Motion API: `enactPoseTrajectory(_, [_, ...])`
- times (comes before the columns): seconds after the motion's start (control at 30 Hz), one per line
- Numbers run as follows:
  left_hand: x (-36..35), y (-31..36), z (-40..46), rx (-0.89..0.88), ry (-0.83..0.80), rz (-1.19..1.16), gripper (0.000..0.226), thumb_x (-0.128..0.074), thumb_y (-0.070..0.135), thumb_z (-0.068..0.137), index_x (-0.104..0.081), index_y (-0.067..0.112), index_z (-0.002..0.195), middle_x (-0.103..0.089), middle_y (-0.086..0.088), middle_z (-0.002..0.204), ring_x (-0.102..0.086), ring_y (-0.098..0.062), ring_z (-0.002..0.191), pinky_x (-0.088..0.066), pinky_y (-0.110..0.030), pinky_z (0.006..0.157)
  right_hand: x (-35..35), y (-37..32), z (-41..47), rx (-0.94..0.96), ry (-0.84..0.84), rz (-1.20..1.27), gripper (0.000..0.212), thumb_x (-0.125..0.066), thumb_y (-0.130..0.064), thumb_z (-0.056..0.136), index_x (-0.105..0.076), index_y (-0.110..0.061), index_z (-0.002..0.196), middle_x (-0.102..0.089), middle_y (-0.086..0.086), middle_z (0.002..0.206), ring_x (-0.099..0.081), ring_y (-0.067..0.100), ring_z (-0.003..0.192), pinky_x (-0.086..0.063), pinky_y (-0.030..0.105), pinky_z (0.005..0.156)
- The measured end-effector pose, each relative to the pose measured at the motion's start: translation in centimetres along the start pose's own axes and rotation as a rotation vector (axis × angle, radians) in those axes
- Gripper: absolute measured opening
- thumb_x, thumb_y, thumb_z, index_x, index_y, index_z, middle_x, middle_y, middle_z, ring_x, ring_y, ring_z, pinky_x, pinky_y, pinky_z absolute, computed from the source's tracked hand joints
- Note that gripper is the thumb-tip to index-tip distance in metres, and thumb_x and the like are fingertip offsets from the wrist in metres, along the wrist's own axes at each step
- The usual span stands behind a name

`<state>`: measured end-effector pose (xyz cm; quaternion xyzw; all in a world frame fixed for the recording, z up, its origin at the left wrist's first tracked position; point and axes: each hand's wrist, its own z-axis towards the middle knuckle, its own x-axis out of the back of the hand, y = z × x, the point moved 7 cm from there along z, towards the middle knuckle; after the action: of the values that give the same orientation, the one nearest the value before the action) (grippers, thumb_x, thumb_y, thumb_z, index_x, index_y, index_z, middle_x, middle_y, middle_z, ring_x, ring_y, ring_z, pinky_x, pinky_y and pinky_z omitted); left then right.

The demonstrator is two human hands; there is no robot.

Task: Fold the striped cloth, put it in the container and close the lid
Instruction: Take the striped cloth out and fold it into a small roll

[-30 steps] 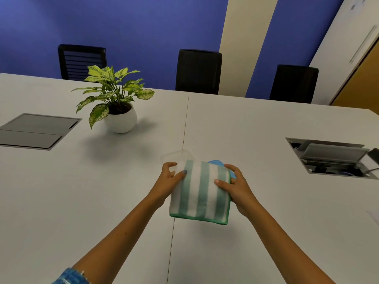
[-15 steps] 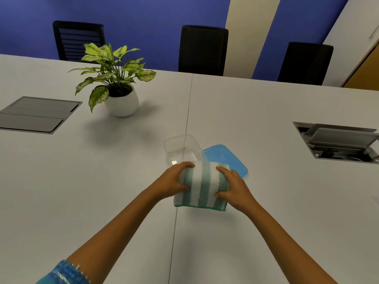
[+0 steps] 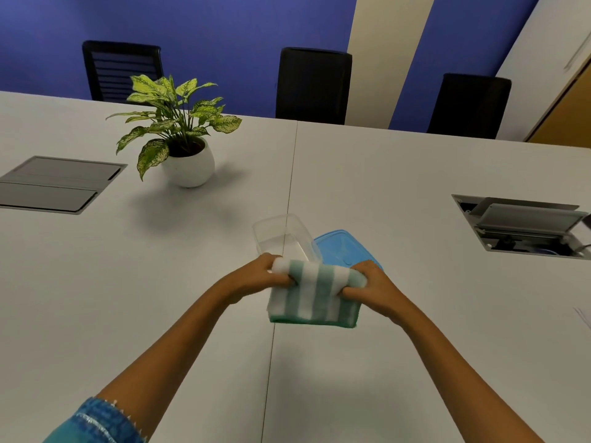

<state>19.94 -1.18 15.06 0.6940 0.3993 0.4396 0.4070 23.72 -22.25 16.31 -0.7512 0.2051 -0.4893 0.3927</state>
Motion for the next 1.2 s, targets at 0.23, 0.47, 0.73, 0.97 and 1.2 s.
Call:
enactPoseTrajectory(0.23, [-1.7,-2.5,-0.5,0.148,0.042,-0.6,0.05,-0.064,0.042,0.077,-0.054,0.015,0.118,-0.068,-0.01,0.104,-0.067,-0.023,0.091,-0.057,-0.034,0.072,-2.4,2.0,-0.1,-0.247,-0.053,0.945,0.057,-0.075,-0.028,0.067,-0.06,-0.004,0.116,-0.066,0.015,0.108,-0.064,0.03,0.1,-0.057,0.037,0.078])
enactPoseTrajectory(0.47, [-2.8,-5.9,-0.5,0.265,0.072,-0.697,0.06,-0.072,0.034,0.07,-0.058,0.001,0.118,-0.066,-0.018,0.116,-0.064,-0.032,0.105,-0.054,-0.04,0.087,-4.8,3.6,-0.7,-0.409,-0.071,1.04,0.028,-0.065,-0.003,0.078,-0.064,0.003,0.105,-0.069,0.019,0.102,-0.067,0.029,0.089,-0.059,0.036,0.074])
enactPoseTrajectory(0.73, [-4.7,-9.7,-1.5,0.367,-0.068,-0.512,0.065,-0.072,0.041,0.075,-0.037,0.031,0.129,-0.056,-0.009,0.125,-0.059,-0.029,0.111,-0.057,-0.047,0.079,-7.5,6.1,-1.7,-0.449,-0.167,0.924,0.037,-0.057,-0.013,0.09,-0.05,-0.035,0.119,-0.065,0.007,0.117,-0.064,0.03,0.106,-0.056,0.049,0.082])
enactPoseTrajectory(0.97, [-5.4,-11.7,-2.3,0.394,-0.151,-0.519,0.066,-0.074,0.012,0.075,-0.038,0.013,0.13,-0.054,-0.015,0.126,-0.057,-0.031,0.114,-0.053,-0.046,0.091,-8.2,9.1,-2.3,-0.498,-0.231,0.699,0.044,-0.051,0.004,0.082,-0.05,-0.012,0.122,-0.059,0.015,0.119,-0.059,0.031,0.107,-0.054,0.046,0.083])
enactPoseTrajectory(1.2, [-3.7,-10.6,-2.0,0.157,0.205,-0.138,0.042,-0.073,0.017,0.078,-0.048,0.024,0.111,-0.055,-0.002,0.115,-0.056,-0.022,0.106,-0.052,-0.028,0.084,-6.5,9.5,-1.6,-0.274,0.079,0.362,0.043,-0.07,-0.004,0.079,-0.058,-0.016,0.118,-0.056,0.004,0.116,-0.056,0.021,0.105,-0.05,0.029,0.083])
